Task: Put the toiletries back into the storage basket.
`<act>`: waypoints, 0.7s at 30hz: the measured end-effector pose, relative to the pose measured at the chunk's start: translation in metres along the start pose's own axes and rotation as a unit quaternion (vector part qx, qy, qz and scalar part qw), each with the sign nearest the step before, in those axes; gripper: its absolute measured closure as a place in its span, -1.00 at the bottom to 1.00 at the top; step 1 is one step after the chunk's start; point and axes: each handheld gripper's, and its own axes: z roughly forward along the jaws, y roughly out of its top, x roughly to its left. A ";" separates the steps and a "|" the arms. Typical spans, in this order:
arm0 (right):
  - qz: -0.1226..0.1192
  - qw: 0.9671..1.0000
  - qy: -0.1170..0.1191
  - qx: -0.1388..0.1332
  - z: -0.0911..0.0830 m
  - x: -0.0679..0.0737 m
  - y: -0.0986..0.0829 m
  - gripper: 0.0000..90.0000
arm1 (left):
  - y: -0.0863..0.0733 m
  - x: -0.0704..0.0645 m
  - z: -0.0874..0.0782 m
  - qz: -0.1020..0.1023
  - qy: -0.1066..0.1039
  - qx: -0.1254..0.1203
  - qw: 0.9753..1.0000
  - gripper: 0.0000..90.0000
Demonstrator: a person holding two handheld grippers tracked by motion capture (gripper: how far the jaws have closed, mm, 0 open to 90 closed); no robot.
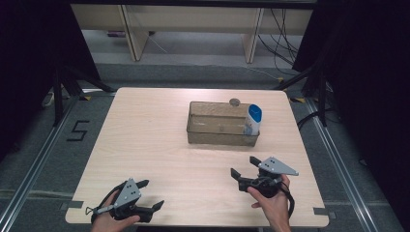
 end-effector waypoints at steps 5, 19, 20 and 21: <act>0.004 1.000 0.009 -0.001 -0.003 0.003 -0.004 -0.66 | 0.000 0.000 0.000 0.000 -0.001 -0.003 1.000 -0.67; 0.002 1.000 0.023 0.006 -0.012 0.014 -0.016 -0.66 | 0.000 0.000 0.000 0.004 0.000 -0.002 1.000 -0.67; -0.006 1.000 0.019 0.005 -0.012 0.014 -0.017 -0.66 | 0.000 0.000 -0.001 0.004 0.002 0.000 1.000 -0.67; 0.000 1.000 0.019 0.006 -0.014 0.015 -0.017 -0.66 | 0.000 0.000 0.000 0.002 -0.001 -0.006 1.000 -0.67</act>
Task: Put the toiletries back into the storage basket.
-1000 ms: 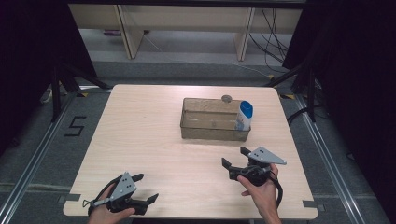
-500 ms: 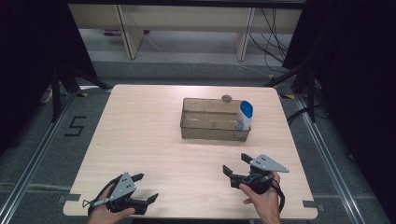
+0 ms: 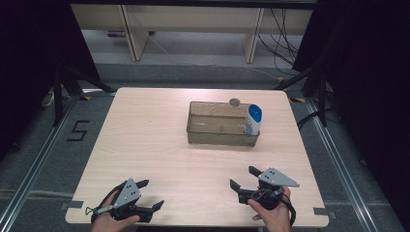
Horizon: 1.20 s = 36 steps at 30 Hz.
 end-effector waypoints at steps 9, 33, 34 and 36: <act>0.002 1.000 0.005 0.007 -0.009 0.003 -0.007 -0.66 | 0.000 0.000 0.000 -0.001 -0.001 0.002 1.000 -0.67; 0.019 1.000 -0.003 0.003 -0.024 0.006 -0.020 -0.66 | 0.000 -0.001 0.000 -0.001 0.000 -0.002 1.000 -0.67; 0.009 1.000 -0.003 0.003 -0.025 0.005 -0.020 -0.66 | 0.000 -0.001 0.000 0.000 -0.001 0.001 1.000 -0.67; 0.010 1.000 -0.007 0.014 -0.028 0.005 -0.020 -0.66 | 0.000 -0.001 0.000 -0.001 0.000 -0.002 1.000 -0.67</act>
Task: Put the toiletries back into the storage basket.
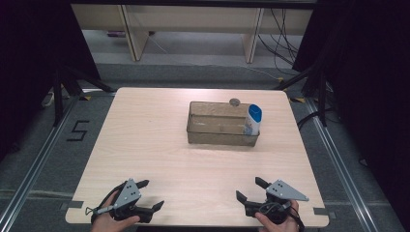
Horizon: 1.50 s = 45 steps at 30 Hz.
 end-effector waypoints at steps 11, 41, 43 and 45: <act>-0.021 1.000 -0.001 -0.010 -0.010 0.000 -0.006 -0.66 | 0.000 0.000 0.000 0.003 -0.002 0.007 1.000 -0.67; -0.012 1.000 0.007 0.015 -0.019 0.009 -0.019 -0.66 | -0.001 -0.001 0.001 0.007 -0.004 0.010 1.000 -0.67; -0.013 1.000 0.008 0.016 -0.019 0.009 -0.019 -0.66 | -0.001 -0.001 0.001 0.006 -0.003 0.010 1.000 -0.67; -0.010 1.000 0.012 0.018 -0.019 0.009 -0.020 -0.66 | -0.001 -0.001 0.001 0.006 -0.006 0.013 1.000 -0.67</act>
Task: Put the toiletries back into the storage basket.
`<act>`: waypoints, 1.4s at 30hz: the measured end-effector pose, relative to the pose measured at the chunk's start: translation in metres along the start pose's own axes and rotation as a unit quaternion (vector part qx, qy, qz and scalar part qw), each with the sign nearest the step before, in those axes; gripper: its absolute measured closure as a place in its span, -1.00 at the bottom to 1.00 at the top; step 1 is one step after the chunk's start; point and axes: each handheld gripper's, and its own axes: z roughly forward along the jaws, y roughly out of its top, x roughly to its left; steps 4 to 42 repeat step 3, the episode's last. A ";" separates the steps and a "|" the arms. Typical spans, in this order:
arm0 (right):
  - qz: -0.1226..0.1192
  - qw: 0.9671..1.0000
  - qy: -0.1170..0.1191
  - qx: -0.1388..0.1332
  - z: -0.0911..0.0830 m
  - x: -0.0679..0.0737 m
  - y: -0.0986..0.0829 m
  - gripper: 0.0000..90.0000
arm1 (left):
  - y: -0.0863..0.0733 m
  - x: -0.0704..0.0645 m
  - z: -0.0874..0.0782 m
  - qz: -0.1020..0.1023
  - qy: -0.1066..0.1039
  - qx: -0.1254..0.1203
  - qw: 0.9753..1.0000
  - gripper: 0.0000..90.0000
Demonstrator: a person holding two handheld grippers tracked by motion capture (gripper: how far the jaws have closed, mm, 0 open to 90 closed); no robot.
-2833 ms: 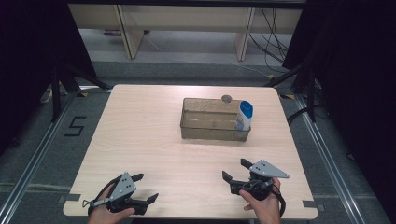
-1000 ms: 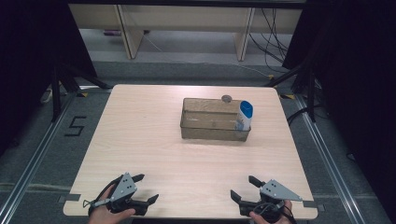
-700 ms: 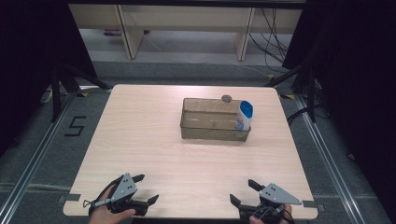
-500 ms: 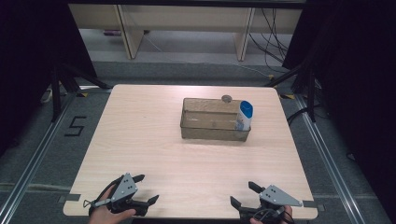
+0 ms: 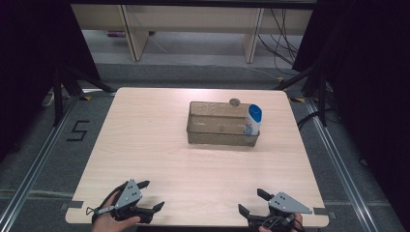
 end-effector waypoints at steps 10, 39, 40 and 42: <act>-0.002 1.000 -0.005 -0.002 0.000 -0.001 0.000 -0.66 | 0.000 0.000 0.000 0.001 0.000 -0.001 1.000 -0.67; -0.002 1.000 -0.005 -0.002 0.000 -0.001 0.000 -0.66 | 0.000 0.000 0.000 0.001 0.000 -0.001 1.000 -0.67; -0.002 1.000 -0.005 -0.002 0.000 -0.001 0.000 -0.66 | 0.000 0.000 0.000 0.001 0.000 -0.001 1.000 -0.67; -0.002 1.000 -0.005 -0.002 0.000 -0.001 0.000 -0.66 | 0.000 0.000 0.000 0.001 0.000 -0.001 1.000 -0.67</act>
